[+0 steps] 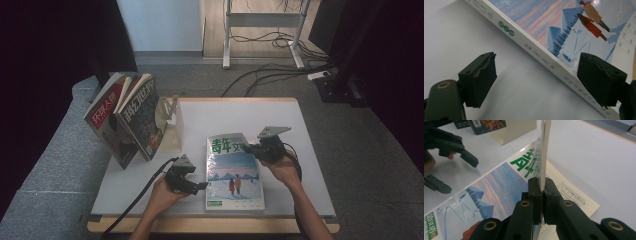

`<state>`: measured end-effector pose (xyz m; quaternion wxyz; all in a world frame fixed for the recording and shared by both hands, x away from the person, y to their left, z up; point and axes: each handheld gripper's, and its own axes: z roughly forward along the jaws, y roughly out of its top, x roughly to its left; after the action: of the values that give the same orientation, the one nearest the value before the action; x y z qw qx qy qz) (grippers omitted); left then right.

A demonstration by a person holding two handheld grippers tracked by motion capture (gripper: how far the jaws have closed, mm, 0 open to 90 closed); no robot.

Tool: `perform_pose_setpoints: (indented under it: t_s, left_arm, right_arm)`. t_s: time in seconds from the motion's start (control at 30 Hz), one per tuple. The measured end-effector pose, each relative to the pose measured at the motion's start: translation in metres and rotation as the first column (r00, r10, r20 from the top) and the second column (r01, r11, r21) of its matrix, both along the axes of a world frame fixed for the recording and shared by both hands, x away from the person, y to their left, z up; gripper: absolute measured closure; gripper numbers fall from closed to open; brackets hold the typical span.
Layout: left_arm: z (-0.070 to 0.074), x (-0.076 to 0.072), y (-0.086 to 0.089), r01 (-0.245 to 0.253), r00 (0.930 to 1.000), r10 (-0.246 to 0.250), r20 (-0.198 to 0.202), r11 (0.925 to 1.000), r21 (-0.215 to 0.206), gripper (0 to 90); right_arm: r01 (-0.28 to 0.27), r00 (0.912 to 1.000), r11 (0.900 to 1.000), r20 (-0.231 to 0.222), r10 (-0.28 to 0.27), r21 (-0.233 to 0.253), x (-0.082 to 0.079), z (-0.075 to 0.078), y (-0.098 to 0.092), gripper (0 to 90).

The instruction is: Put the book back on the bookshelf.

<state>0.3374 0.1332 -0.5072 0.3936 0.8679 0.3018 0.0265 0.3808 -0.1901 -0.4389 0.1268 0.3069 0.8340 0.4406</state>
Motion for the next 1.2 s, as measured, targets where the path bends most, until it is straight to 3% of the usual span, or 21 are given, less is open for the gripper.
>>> perform_pose_setpoints:
  t_s: [0.23,0.3,0.6,1.0,1.2]
  left_arm:
    - [0.001,0.0,-0.013,0.049,0.9987,-0.049,-0.013,0.9987,-0.012,16.9]
    - [0.0,0.001,-0.017,0.064,0.9978,-0.064,-0.014,0.9979,0.004,17.5]
    - [-0.005,0.005,-0.027,0.126,0.9892,-0.129,-0.07,0.9909,-0.048,24.5]
    - [-0.001,0.011,-0.023,0.127,0.9802,-0.133,-0.147,0.9907,-0.049,40.2]
    - [0.001,0.012,-0.021,0.13,0.9759,-0.14,-0.167,0.9891,-0.069,46.2]
  right_arm:
    - [-0.007,0.9995,1.0,0.031,0.006,0.018,-0.011,0.008,-0.008,85.4]
    - [-0.009,0.9993,1.0,0.037,0.009,0.018,-0.013,0.01,-0.01,85.4]
    - [-0.016,0.9982,1.0,0.058,0.015,0.022,-0.019,0.013,-0.015,85.3]
    - [-0.019,0.9991,0.998,0.039,0.017,0.06,-0.019,0.013,-0.019,84.4]
    - [-0.011,0.9999,0.996,0.007,0.01,0.084,-0.017,0.011,-0.025,83.3]
